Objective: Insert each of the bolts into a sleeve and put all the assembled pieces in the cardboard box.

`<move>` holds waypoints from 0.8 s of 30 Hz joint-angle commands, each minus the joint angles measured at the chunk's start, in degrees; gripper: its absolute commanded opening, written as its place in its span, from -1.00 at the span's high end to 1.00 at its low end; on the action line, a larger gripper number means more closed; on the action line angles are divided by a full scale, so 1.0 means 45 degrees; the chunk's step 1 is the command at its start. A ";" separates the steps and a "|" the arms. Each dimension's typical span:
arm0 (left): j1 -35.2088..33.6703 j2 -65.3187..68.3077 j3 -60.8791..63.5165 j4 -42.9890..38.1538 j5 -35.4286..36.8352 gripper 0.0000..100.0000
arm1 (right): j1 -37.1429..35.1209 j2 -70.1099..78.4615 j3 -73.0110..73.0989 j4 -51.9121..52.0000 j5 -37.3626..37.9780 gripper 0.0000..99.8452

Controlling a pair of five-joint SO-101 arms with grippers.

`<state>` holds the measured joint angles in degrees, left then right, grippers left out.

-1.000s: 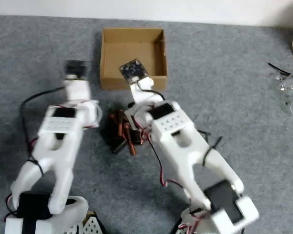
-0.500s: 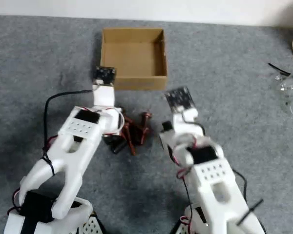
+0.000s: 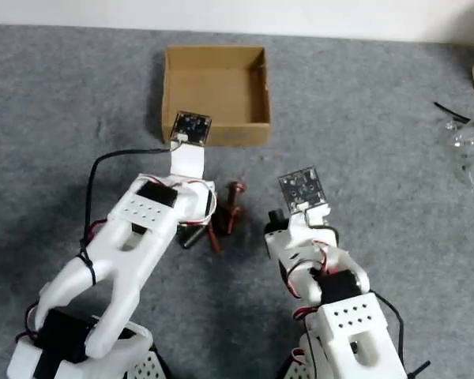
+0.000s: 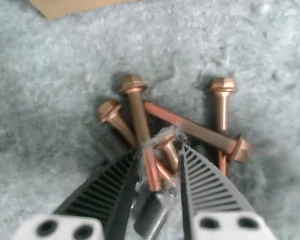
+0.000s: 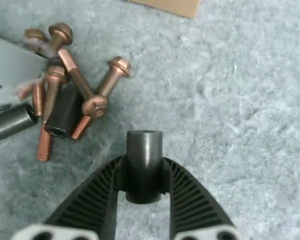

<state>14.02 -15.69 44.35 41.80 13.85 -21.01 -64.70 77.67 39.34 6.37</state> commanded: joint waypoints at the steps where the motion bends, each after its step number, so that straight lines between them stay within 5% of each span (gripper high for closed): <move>1: 0.0147 0.0576 -0.0615 -0.0371 0.0254 0.75 | 0.0166 -0.0342 -0.0127 -0.0479 0.0215 0.99; 18: -0.0186 0.3624 -0.3077 0.1348 0.0274 0.76 | 0.0166 -0.0342 -0.0107 -0.0498 0.0215 0.99; 24: -0.1260 0.3722 -0.3136 0.1504 0.0195 0.96 | 0.0186 -0.0342 -0.0088 -0.1006 0.0215 0.99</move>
<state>12.00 0.48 32.04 47.96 13.85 -21.01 -64.70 77.67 37.85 6.37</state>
